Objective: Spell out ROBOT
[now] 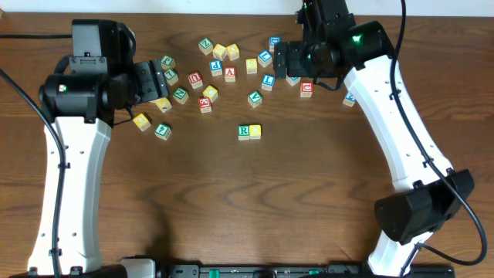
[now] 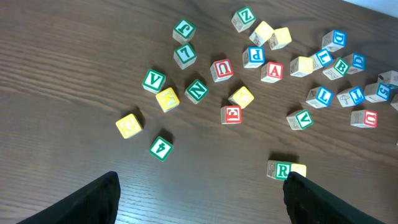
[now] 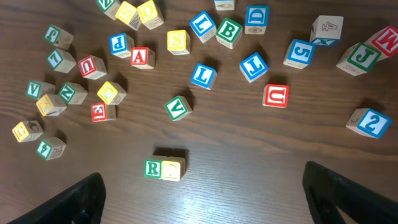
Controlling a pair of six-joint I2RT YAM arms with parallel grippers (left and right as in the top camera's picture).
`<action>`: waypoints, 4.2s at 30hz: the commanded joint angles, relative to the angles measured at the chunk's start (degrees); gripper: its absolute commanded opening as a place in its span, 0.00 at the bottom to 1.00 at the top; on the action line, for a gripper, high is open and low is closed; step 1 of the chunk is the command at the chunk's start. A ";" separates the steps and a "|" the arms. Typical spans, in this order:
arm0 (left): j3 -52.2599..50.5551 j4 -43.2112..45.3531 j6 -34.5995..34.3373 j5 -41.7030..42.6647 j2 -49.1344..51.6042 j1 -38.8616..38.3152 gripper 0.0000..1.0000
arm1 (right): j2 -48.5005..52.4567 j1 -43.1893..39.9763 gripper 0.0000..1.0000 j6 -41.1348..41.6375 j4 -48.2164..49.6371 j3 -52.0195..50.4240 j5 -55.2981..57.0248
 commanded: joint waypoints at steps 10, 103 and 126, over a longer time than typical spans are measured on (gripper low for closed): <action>0.57 -0.07 0.13 -0.33 0.72 0.22 0.84 | -0.66 -0.81 0.99 0.39 -0.33 0.26 0.81; 0.57 10.62 -0.96 -8.13 13.88 -6.51 0.84 | 15.69 -1.53 0.74 11.23 23.04 2.03 0.68; 0.13 6.86 -0.98 -8.24 13.88 -6.43 0.84 | 25.59 1.03 0.65 18.29 27.69 2.03 12.81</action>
